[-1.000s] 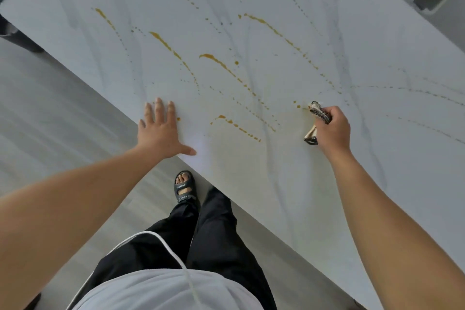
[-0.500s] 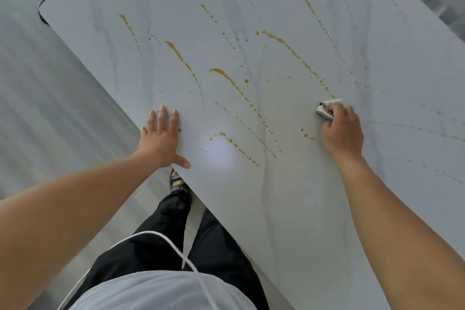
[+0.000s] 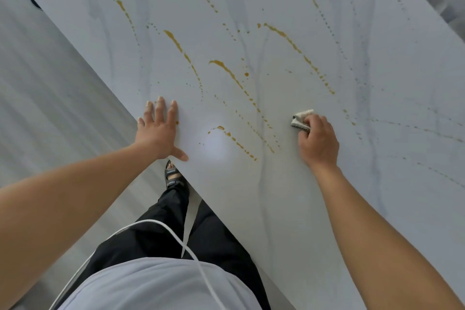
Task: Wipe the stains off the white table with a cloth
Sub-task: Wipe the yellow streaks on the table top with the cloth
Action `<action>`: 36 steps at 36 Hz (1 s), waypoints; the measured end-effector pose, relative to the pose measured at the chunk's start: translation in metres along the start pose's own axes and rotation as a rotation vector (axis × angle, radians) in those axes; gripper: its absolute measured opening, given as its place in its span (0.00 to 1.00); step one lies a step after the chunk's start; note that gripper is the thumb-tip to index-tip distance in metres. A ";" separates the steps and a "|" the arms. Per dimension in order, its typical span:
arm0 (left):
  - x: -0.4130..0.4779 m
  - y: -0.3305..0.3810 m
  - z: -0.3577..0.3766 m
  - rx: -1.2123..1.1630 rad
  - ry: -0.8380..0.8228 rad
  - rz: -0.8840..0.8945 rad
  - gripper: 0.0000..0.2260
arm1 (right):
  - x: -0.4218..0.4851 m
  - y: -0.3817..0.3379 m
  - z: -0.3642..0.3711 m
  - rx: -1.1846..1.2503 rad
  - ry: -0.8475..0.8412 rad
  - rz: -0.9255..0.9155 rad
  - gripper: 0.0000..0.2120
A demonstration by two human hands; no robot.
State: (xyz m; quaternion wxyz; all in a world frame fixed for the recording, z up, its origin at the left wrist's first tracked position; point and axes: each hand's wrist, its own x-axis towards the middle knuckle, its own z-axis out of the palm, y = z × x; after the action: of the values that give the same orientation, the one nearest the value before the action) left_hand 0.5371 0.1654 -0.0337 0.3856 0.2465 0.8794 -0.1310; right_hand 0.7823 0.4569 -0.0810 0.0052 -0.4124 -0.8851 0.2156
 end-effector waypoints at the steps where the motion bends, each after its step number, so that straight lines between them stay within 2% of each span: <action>1: 0.000 0.000 0.000 0.002 0.004 0.001 0.72 | 0.000 -0.005 0.002 0.008 0.023 0.073 0.12; 3: 0.000 0.000 0.000 -0.002 0.002 0.003 0.72 | -0.008 -0.016 0.008 -0.045 0.038 0.069 0.12; 7: 0.000 -0.001 0.000 -0.004 0.002 0.000 0.72 | -0.032 -0.028 0.021 -0.118 -0.041 -0.283 0.15; 9: 0.000 0.000 0.000 0.002 0.006 0.004 0.72 | -0.036 -0.026 0.022 -0.084 -0.063 -0.353 0.15; 10: -0.001 -0.001 0.000 0.004 0.007 0.005 0.72 | -0.037 -0.026 0.022 -0.047 -0.050 -0.306 0.14; 13: -0.001 -0.002 0.000 0.007 0.010 0.009 0.72 | -0.036 -0.031 0.025 0.068 0.030 -0.001 0.13; 15: -0.001 -0.003 0.001 0.009 0.007 0.013 0.72 | -0.041 -0.040 0.030 0.049 0.059 0.048 0.13; 16: 0.000 -0.002 0.001 0.008 0.008 0.013 0.72 | -0.045 -0.044 0.033 0.010 0.052 -0.015 0.13; 19: 0.000 -0.003 0.001 0.003 0.006 0.017 0.72 | -0.063 -0.049 0.041 -0.092 -0.039 -0.363 0.13; 21: 0.000 -0.004 0.001 0.002 0.009 0.019 0.72 | -0.067 -0.049 0.041 -0.096 -0.108 -0.490 0.13; 23: 0.000 -0.004 0.001 0.007 0.013 0.024 0.72 | -0.065 -0.049 0.039 -0.067 -0.106 -0.420 0.13; 27: 0.000 -0.006 0.003 0.000 0.023 0.029 0.72 | -0.062 -0.056 0.040 0.078 0.019 0.016 0.12; 29: 0.000 -0.006 0.002 0.000 0.021 0.028 0.72 | -0.068 -0.068 0.045 0.072 0.033 0.078 0.11; 31: -0.001 -0.005 0.002 0.002 0.015 0.028 0.72 | -0.079 -0.078 0.051 0.012 -0.001 -0.064 0.11; 34: 0.000 -0.006 0.002 -0.005 0.020 0.033 0.72 | -0.093 -0.081 0.056 -0.051 -0.127 -0.403 0.12; 36: 0.000 -0.008 0.003 -0.004 0.021 0.036 0.71 | -0.092 -0.079 0.054 -0.028 -0.171 -0.451 0.13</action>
State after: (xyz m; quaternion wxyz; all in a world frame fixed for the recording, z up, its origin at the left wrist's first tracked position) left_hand 0.5348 0.1575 -0.0348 0.3791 0.2630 0.8791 -0.1197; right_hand 0.7748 0.3244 -0.0842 -0.0274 -0.1847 -0.9549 0.2308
